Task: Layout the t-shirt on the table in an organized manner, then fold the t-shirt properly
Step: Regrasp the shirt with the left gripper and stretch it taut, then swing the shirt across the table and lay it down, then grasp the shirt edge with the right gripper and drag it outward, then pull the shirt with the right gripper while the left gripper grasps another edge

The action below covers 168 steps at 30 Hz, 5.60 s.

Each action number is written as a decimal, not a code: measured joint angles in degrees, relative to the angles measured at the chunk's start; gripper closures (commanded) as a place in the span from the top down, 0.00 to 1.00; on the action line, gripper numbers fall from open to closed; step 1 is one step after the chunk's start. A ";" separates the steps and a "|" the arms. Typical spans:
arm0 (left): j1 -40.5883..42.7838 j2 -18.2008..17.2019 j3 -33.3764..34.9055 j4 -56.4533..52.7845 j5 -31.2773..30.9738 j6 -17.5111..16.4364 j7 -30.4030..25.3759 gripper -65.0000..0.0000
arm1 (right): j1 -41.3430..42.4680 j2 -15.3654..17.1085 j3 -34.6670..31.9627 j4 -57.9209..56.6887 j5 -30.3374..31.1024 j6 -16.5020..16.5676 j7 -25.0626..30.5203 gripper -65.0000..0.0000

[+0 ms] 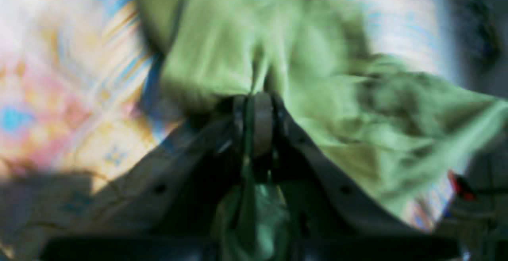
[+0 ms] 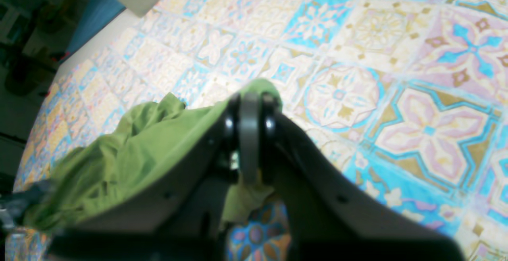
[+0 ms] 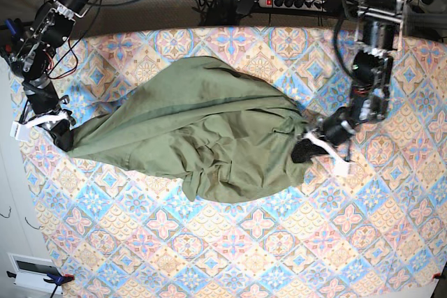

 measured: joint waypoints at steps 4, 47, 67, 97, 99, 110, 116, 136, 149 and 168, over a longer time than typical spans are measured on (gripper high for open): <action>6.43 -5.11 -7.98 11.08 -2.58 0.42 -0.50 0.00 | -0.02 -0.13 1.46 -0.04 0.00 -0.11 -0.20 0.01; 31.82 -11.26 -67.28 34.95 -22.82 -8.17 15.69 0.00 | 22.21 0.00 -3.15 -9.90 0.48 8.55 0.48 0.01; 8.61 -9.20 -42.58 4.85 1.77 -5.16 15.96 0.29 | 7.65 0.37 -38.91 -9.79 -9.20 8.24 -0.94 0.26; 9.42 -3.43 -42.25 4.44 8.07 -5.18 15.93 0.41 | 8.39 0.50 -56.13 -11.47 -9.49 8.20 -2.32 0.40; 9.40 -3.48 -42.25 4.44 8.04 -5.14 15.78 0.41 | 8.37 0.50 -56.13 -12.11 -9.46 8.24 -2.36 0.41; 9.40 -3.58 -42.25 4.44 8.04 -5.16 15.74 0.41 | 8.57 -0.79 -59.10 -12.37 -16.55 8.28 -2.40 0.34; 9.40 -3.61 -42.25 4.44 8.09 -5.14 15.76 0.40 | 8.35 -4.98 -53.77 -12.13 -15.80 9.05 -2.16 0.00; 9.09 -3.54 -42.25 3.39 8.26 -5.27 15.47 0.40 | 19.37 0.15 -14.32 -16.04 -16.22 8.61 -1.70 0.03; 8.63 -1.97 -42.25 0.74 10.21 -4.94 15.10 0.40 | 13.77 3.13 -16.22 -19.02 -17.44 8.20 -3.28 0.51; 8.61 -1.84 -42.25 0.74 9.94 -5.18 15.17 0.40 | 14.73 2.93 -21.73 -20.55 -29.55 8.66 4.33 0.51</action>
